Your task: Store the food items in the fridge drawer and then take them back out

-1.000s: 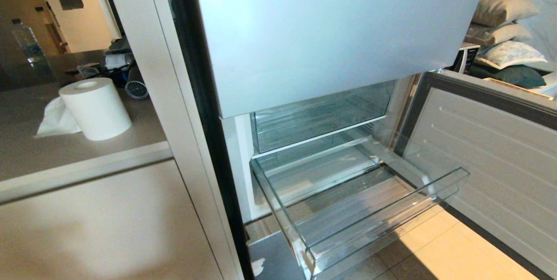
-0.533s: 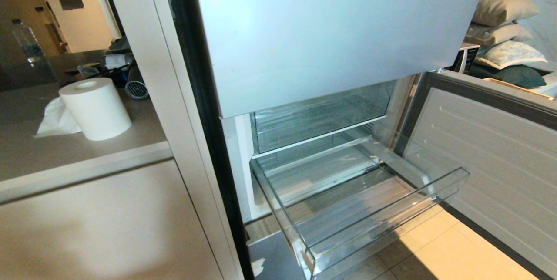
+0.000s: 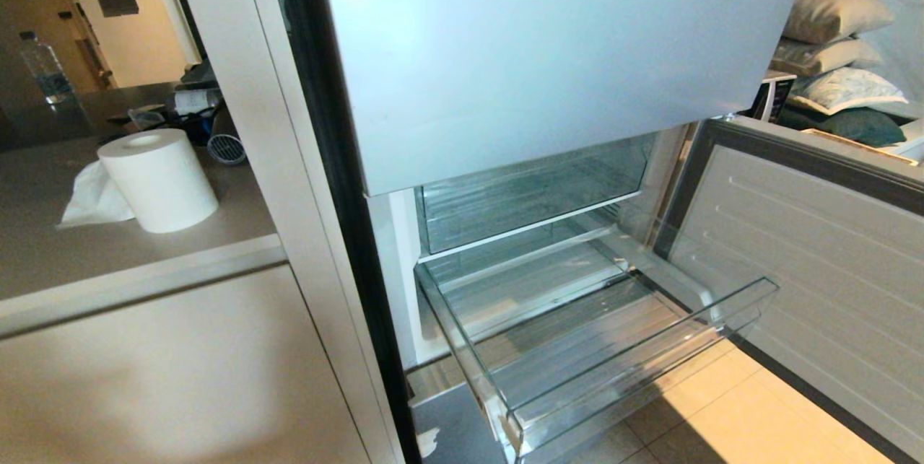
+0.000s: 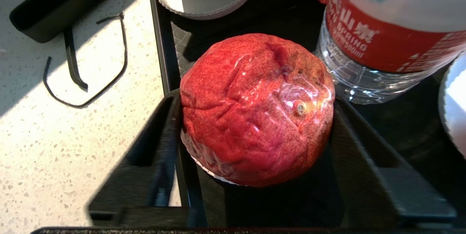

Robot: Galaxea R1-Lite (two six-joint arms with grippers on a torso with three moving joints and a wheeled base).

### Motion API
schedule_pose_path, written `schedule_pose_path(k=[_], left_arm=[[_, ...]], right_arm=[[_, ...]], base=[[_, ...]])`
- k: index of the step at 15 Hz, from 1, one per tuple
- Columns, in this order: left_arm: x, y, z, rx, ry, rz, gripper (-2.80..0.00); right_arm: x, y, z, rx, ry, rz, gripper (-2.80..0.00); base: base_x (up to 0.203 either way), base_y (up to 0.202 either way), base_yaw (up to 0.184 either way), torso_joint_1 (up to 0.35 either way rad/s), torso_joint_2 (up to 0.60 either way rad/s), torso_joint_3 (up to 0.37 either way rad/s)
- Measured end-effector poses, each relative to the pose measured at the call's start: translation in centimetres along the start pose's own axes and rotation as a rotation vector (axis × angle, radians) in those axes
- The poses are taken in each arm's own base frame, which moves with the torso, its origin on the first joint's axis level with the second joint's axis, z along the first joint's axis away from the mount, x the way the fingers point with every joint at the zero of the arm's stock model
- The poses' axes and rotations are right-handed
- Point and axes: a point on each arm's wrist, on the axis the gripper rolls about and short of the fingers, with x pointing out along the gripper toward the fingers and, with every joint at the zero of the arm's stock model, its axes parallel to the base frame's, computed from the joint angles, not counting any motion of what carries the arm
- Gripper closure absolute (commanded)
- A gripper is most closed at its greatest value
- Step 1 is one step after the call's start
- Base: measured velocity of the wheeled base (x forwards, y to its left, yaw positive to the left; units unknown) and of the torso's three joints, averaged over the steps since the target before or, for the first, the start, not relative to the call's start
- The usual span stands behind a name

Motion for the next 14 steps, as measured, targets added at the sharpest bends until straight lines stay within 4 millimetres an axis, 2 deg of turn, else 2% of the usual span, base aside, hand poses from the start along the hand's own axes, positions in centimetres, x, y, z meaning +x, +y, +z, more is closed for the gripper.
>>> schedule_pose_path(k=[7,11,14], left_arm=[[0.0,0.0,0.0,0.0,0.0,0.0,0.0],[0.0,0.0,0.0,0.0,0.0,0.0,0.0],[0.0,0.0,0.0,0.0,0.0,0.0,0.0]], right_arm=[[-0.4,-0.1,0.5,0.005,-0.014,-0.005,-2.8],[-2.1,-0.4,2.1,0.0,-0.059,-0.016,-2.8],[-4.2,0.1,4.0,-0.008,-0.116,-0.016,-2.8]], base=[[0.0,0.0,0.0,0.0,0.0,0.0],[0.0,0.0,0.0,0.0,0.0,0.0],[0.0,0.0,0.0,0.0,0.0,0.0]])
